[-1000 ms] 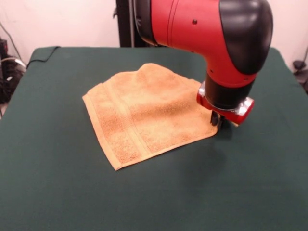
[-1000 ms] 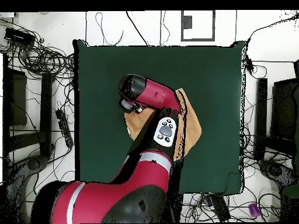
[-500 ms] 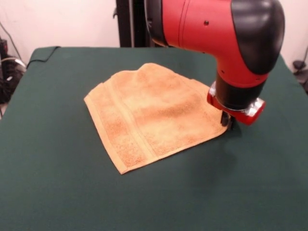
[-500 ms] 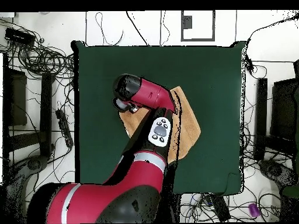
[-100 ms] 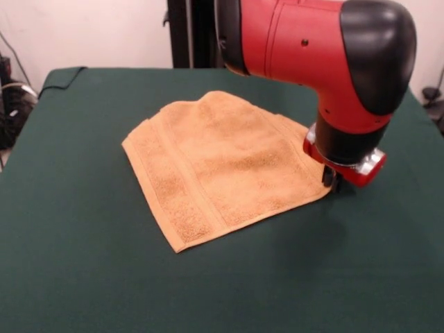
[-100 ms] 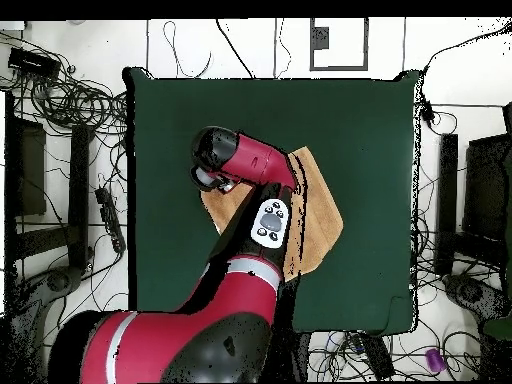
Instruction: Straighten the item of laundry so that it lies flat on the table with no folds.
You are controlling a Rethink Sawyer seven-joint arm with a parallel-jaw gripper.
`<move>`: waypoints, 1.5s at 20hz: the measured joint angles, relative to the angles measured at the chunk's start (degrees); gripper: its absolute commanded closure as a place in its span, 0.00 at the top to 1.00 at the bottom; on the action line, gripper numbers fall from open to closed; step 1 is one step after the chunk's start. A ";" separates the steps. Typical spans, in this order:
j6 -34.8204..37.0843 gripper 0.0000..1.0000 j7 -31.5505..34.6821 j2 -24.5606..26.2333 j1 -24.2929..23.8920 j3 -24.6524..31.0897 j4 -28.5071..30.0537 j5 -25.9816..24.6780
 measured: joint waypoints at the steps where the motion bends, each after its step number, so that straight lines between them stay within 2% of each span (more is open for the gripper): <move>1: 0.00 0.00 0.04 0.17 0.00 0.10 -0.10 0.03; 17: 0.05 0.00 2.01 2.28 0.14 0.54 -2.87 2.60; 30: 0.01 0.00 12.91 4.66 1.76 0.74 -10.36 5.32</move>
